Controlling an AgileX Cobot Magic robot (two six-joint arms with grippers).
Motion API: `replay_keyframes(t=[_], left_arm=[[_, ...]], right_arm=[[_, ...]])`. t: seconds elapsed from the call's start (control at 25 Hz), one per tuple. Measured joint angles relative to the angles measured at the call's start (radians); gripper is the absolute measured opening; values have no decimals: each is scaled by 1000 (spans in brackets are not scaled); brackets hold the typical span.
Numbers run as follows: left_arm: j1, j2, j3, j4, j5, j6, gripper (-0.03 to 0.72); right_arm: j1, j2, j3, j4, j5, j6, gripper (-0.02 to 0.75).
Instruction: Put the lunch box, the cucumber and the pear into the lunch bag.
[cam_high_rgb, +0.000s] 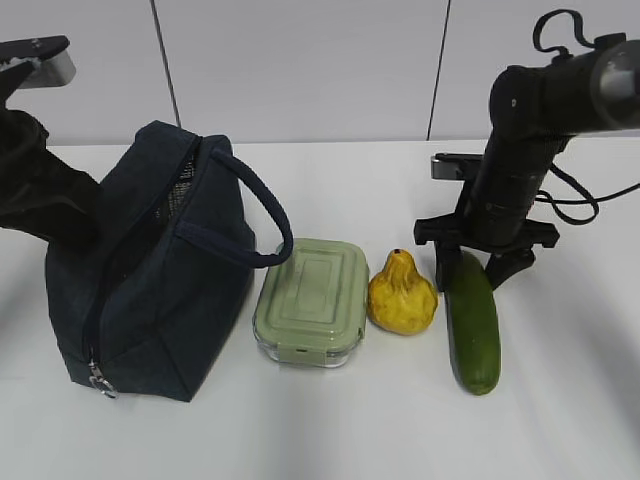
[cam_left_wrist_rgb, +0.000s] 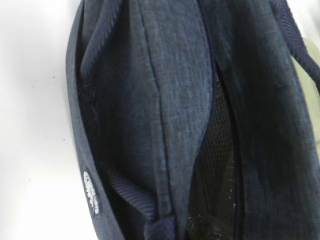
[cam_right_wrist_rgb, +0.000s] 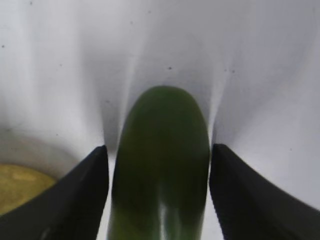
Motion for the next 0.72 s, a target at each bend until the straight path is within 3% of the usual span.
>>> replay_keyframes(t=[0.08,0.16,0.44,0.6,0.72], left_arm=[[0,0,0,1,0,0,3],[0,0,0,1,0,1,3],[0,0,0,4,0,1,3],[0,0,0,4,1,1,3],[0,0,0,5,1,1,3]], right_arm=[[0,2,-2,1,7,-2,386],[0,2,-11,-10,18,-4,347],[0,-65,-111,-96,52,-35,344],[21,-174,-188,-84,20,-93,344],[82,-264,-210,-15,-92,-165,344]])
